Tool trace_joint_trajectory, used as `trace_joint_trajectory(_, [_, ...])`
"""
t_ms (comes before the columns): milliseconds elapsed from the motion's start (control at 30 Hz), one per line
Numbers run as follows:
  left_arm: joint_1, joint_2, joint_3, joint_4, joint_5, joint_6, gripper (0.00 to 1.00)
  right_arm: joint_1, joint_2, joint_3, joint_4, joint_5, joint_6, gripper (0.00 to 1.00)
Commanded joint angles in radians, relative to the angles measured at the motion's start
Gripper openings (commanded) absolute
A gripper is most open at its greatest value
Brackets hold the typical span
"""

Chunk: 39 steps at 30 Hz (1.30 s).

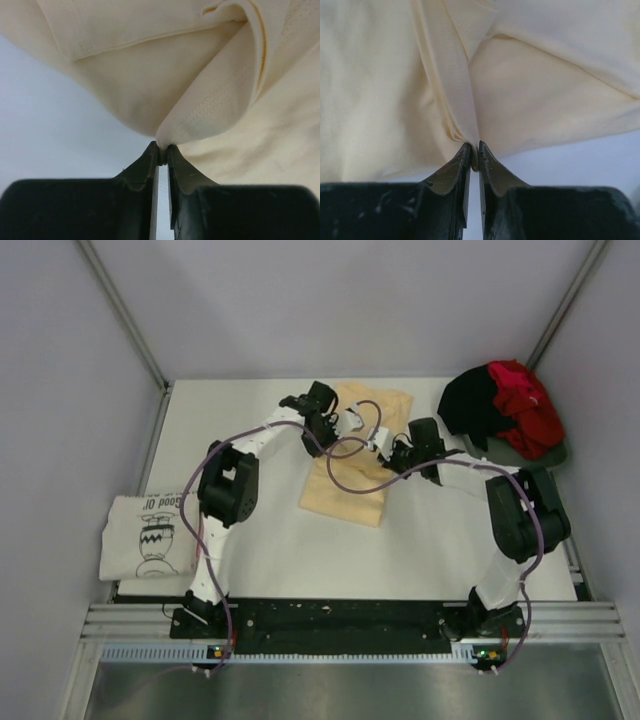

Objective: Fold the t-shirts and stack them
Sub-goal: Fold the folded rectangular tshirt in 1/3 of the way, then grab one side of the 2/3 rectangular tshirt with both arms

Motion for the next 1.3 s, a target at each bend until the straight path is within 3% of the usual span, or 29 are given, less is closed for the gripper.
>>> trace_joint_trajectory(0, [-0.001, 0.012, 0.037, 0.111, -0.068, -0.036, 0.18, -0.038, 0.033, 0.113, 0.006, 0.031, 0.036, 0.16])
trace_joint_trajectory(200, [0.028, -0.033, 0.060, 0.285, -0.102, -0.150, 0.47, -0.079, 0.127, 0.244, 0.030, 0.202, 0.145, 0.19])
trace_joint_trajectory(333, [0.069, -0.075, 0.099, 0.314, -0.050, -0.202, 0.58, -0.115, 0.032, 0.204, 0.061, 0.132, 0.230, 0.24])
trace_joint_trajectory(400, [0.089, -0.081, 0.144, 0.255, -0.010, -0.204, 0.56, -0.089, -0.055, 0.128, 0.081, 0.072, 0.184, 0.29])
trace_joint_trajectory(500, [0.098, -0.151, 0.088, 0.147, 0.177, -0.108, 0.47, -0.026, -0.231, -0.019, 0.075, -0.005, 0.069, 0.40])
trace_joint_trajectory(633, [0.095, -0.383, -0.254, 0.125, 0.392, 0.142, 0.48, 0.077, -0.439, -0.228, 0.049, -0.116, -0.058, 0.54])
trace_joint_trajectory(733, [0.089, -0.539, -0.536, 0.148, 0.475, 0.415, 0.54, 0.201, -0.505, -0.330, 0.006, -0.075, -0.161, 0.57])
trace_joint_trajectory(900, [0.060, -0.620, -0.774, 0.266, 0.403, 0.516, 0.61, 0.359, -0.436, -0.388, -0.008, 0.108, -0.178, 0.57])
trace_joint_trajectory(1100, [0.034, -0.548, -0.810, 0.329, 0.308, 0.510, 0.63, 0.385, -0.320, -0.396, 0.119, 0.174, -0.169, 0.56])
trace_joint_trajectory(1267, [0.006, -0.492, -0.822, 0.359, 0.237, 0.503, 0.63, 0.393, -0.241, -0.368, 0.105, 0.228, -0.149, 0.52])
